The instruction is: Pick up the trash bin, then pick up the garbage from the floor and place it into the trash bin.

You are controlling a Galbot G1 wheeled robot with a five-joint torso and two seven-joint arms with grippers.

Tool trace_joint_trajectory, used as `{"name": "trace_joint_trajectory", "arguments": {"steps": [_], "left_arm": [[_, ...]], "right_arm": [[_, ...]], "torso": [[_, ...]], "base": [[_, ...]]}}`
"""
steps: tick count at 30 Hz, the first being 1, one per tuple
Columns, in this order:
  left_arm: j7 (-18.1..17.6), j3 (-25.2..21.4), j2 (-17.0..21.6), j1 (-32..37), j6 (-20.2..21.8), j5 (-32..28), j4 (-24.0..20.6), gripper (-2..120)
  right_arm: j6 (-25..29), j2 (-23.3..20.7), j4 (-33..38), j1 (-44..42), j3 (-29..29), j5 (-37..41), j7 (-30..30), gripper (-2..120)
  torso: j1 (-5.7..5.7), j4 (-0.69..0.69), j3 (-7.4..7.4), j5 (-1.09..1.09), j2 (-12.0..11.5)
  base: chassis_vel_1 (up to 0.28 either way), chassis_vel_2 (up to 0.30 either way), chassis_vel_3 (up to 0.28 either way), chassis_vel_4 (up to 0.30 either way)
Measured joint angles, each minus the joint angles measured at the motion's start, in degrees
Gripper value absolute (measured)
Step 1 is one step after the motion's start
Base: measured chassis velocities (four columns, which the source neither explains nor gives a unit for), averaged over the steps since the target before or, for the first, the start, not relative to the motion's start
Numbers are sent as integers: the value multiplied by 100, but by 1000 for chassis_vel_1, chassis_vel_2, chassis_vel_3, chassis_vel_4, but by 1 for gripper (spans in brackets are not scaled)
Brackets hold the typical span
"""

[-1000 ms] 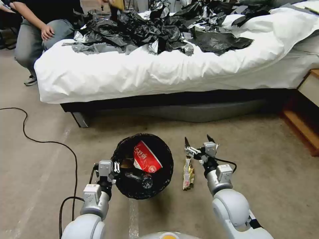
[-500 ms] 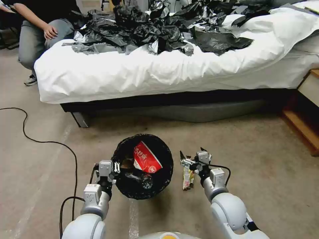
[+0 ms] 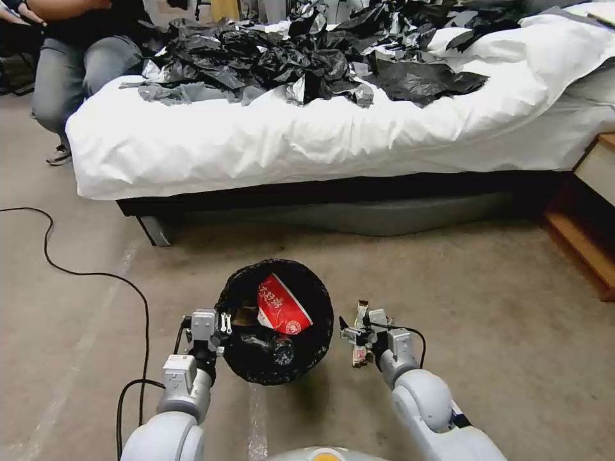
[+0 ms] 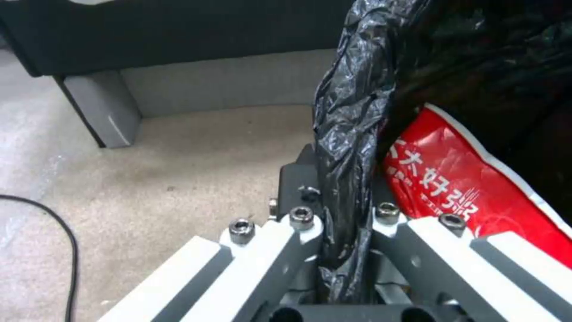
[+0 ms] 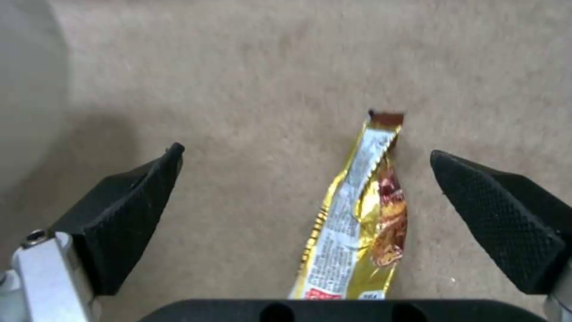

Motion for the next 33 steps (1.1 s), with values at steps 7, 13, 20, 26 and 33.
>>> {"name": "trace_joint_trajectory", "arguments": {"steps": [7,13,20,26,33], "left_arm": [[1,26,-41,-51,13,45,49,0],[1,16,-47,-14,19,63,47,0],[1,12,-53,17,20,71,31,0],[1,20,-55,23,20,72,18,0],[1,16,-48,50,19,74,-10,0]], "right_arm": [[406,80,-848,420,41,-70,-279,100],[663,189,-1387,711,67,-201,-399,100],[869,259,-1758,769,134,-357,-544,84],[1016,313,-2080,807,217,-453,-623,65],[1273,403,-2685,989,402,-590,-763,38]], "torso": [[0,-1,0,0,0],[0,0,0,0,0],[0,0,0,0,0],[0,0,0,0,0],[-1,0,0,0,0]], "base": [[0,0,0,0],[0,0,0,0],[0,0,0,0],[0,0,0,0],[0,0,0,0]]}}
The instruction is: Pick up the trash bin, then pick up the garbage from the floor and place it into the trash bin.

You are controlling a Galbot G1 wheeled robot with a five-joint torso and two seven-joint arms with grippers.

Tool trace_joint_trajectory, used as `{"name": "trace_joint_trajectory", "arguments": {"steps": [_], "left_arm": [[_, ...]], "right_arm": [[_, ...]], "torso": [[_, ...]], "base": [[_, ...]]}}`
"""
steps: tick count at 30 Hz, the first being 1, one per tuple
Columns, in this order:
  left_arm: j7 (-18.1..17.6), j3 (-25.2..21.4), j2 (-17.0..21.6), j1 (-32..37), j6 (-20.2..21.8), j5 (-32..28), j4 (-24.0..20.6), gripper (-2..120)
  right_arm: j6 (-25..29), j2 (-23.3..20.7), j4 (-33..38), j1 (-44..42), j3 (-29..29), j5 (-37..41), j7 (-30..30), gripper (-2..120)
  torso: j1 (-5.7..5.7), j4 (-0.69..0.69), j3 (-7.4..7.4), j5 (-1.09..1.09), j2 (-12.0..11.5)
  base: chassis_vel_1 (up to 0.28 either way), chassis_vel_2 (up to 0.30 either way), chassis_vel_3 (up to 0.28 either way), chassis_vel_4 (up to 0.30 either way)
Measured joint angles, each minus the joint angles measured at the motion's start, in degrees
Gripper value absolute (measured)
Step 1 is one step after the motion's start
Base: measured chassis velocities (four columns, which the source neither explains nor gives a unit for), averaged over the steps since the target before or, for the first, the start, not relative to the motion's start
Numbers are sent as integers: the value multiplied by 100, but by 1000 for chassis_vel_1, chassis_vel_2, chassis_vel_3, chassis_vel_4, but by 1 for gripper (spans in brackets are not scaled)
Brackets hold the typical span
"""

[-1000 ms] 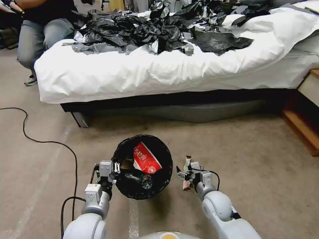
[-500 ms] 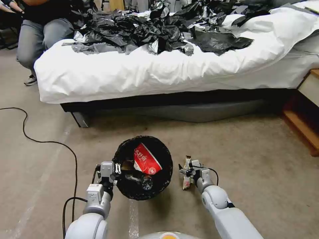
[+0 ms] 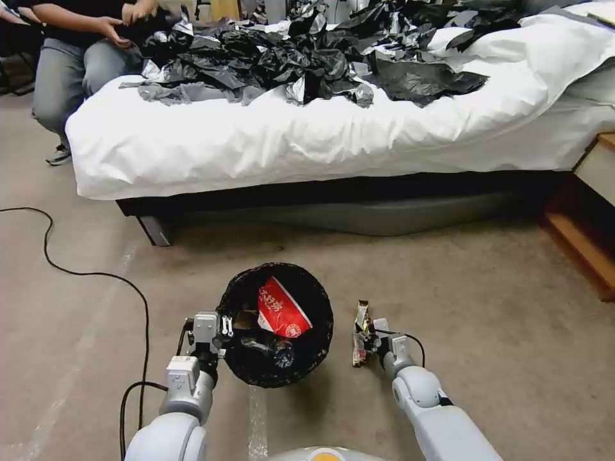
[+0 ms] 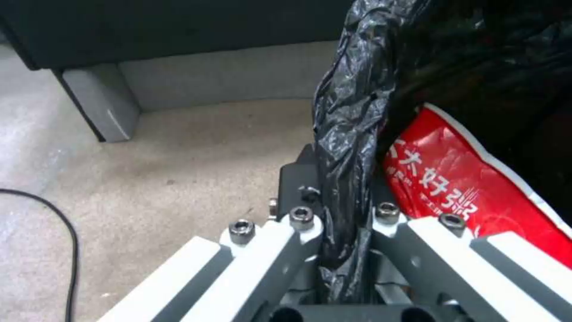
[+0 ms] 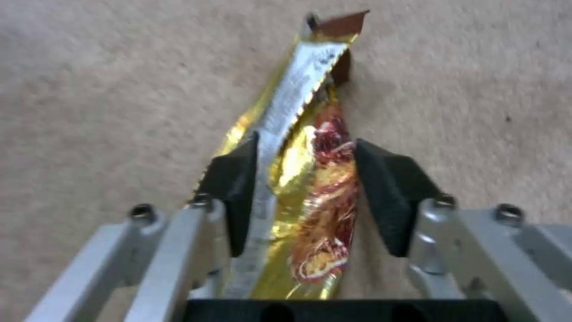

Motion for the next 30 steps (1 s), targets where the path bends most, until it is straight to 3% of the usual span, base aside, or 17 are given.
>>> {"name": "trace_joint_trajectory", "arguments": {"steps": [10,20,27,30], "left_arm": [[1,-15,15,14,-3,-1,-24,0],[2,-9,27,-11,-11,-14,-17,0],[1,-3,40,-31,-17,-25,12,0],[2,4,47,-42,-20,-34,17,0]], "right_arm": [[266,17,-437,159,204,-88,-195,0],[474,-1,-316,112,283,-139,-211,0],[614,-1,93,-31,367,-137,-103,0],[743,-2,612,-213,509,-191,15,0]], "torso": [[0,0,0,0,0],[0,0,0,0,0],[0,0,0,0,0],[0,0,0,0,0]], "base": [[0,0,0,0],[0,0,0,0],[0,0,0,0],[0,0,0,0]]}}
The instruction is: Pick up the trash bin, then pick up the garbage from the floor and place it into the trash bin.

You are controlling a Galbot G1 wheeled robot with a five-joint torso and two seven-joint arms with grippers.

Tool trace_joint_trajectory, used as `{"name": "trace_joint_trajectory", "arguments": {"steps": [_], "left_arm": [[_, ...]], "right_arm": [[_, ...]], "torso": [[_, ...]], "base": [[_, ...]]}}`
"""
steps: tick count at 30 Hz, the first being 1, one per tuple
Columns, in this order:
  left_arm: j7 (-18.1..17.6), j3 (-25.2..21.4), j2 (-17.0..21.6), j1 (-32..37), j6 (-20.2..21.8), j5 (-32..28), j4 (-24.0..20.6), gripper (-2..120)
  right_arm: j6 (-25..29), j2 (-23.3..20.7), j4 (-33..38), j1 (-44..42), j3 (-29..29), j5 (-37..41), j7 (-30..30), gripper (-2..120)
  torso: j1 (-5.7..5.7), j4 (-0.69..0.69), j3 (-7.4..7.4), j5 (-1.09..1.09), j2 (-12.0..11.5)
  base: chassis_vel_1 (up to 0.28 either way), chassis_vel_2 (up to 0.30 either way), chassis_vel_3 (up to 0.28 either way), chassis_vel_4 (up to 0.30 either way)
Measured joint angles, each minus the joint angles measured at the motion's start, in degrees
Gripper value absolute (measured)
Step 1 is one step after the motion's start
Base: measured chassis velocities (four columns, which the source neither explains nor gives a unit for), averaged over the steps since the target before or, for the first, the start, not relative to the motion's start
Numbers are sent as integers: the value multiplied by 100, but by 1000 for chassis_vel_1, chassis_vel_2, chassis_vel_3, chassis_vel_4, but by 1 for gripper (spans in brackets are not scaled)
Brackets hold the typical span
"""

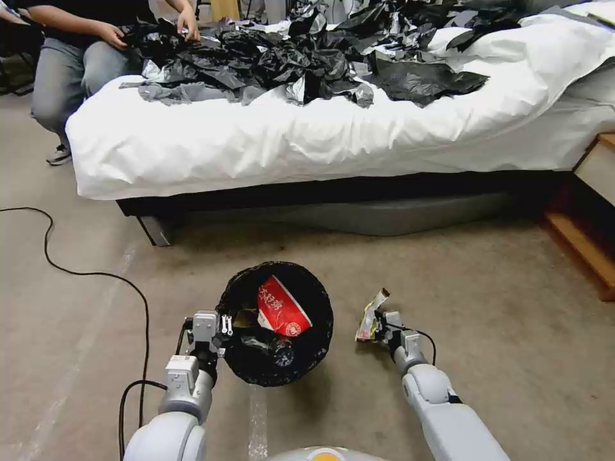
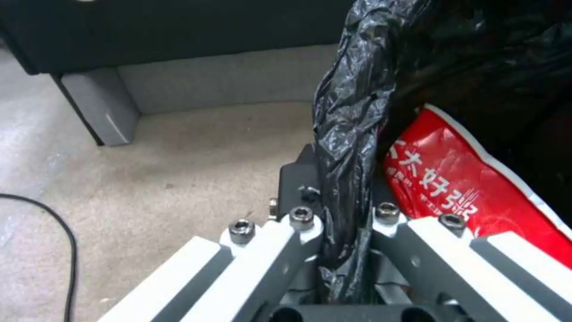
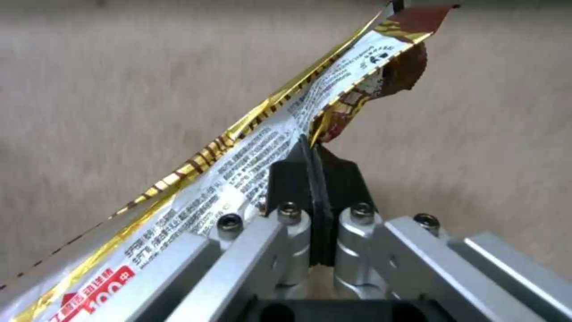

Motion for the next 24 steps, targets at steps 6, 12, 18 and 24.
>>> {"name": "trace_joint_trajectory", "arguments": {"steps": [6,12,18,24], "left_arm": [[1,0,19,-27,-3,-28,22,0],[2,71,34,-63,-4,-35,94,0],[3,92,34,-67,-5,-19,117,0],[3,96,13,-62,-5,12,121,0]], "right_arm": [[207,-16,776,-290,193,-116,150,0],[548,-117,2435,-850,315,410,69,0],[1241,-205,3490,-1080,231,815,-684,0],[1733,-335,4346,-1366,-217,1102,-1444,0]], "torso": [[0,-1,0,0,0],[0,-1,0,-1,0],[0,0,0,-1,0],[0,0,0,0,0]], "base": [[0,0,0,0],[0,0,0,0],[0,0,0,0],[0,0,0,0]]}}
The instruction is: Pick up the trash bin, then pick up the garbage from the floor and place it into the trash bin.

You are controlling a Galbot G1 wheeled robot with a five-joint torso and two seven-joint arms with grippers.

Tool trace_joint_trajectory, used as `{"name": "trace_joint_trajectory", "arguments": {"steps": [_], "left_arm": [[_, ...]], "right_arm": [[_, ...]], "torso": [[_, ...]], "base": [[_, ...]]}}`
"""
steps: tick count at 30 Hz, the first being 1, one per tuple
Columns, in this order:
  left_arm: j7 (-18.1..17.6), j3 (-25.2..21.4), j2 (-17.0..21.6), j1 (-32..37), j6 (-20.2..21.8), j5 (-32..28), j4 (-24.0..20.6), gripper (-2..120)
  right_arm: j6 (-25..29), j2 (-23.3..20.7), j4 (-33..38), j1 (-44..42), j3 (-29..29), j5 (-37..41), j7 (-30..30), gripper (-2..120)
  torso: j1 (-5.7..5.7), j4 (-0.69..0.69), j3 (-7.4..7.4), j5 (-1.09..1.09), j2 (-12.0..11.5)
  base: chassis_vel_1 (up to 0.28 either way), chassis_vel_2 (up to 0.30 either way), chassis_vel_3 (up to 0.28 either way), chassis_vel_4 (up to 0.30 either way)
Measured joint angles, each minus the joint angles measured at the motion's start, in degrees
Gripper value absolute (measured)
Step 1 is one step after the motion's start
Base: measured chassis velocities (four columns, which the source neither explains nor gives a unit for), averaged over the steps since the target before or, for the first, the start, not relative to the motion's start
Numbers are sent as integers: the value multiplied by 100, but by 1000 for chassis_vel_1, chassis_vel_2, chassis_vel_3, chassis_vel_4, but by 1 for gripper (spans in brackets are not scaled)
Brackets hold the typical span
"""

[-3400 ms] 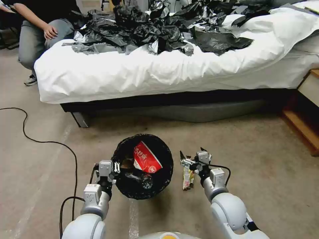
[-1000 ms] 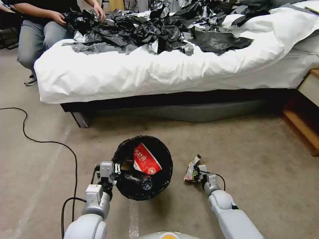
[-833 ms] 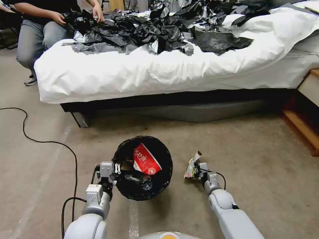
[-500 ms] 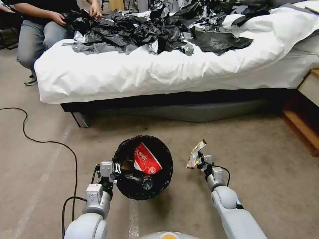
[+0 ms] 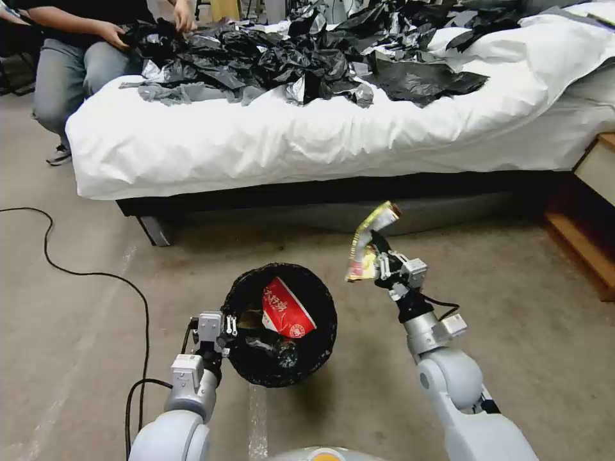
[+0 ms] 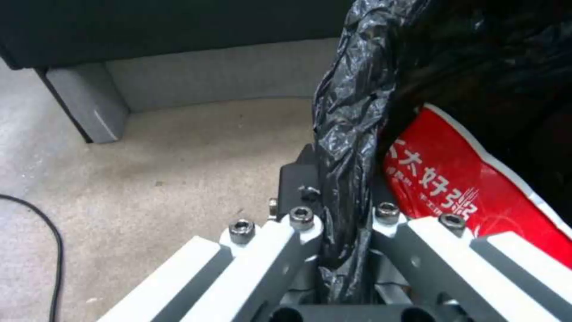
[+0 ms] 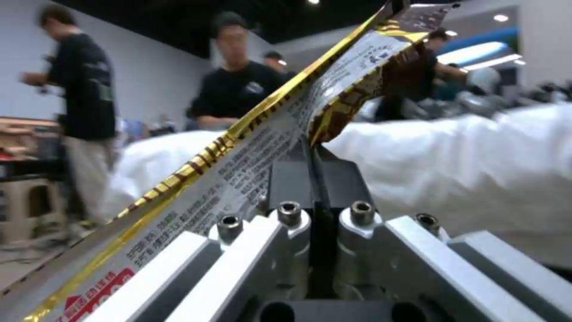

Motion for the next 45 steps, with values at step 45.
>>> {"name": "trace_joint_trajectory", "arguments": {"steps": [45], "left_arm": [[-9,182,-66,-31,13,131,5,0]], "right_arm": [[222,-258,-1248,-28,-1621,-1220,179,37]], "torso": [[0,0,1,0,0]], "base": [[0,0,0,0]]}}
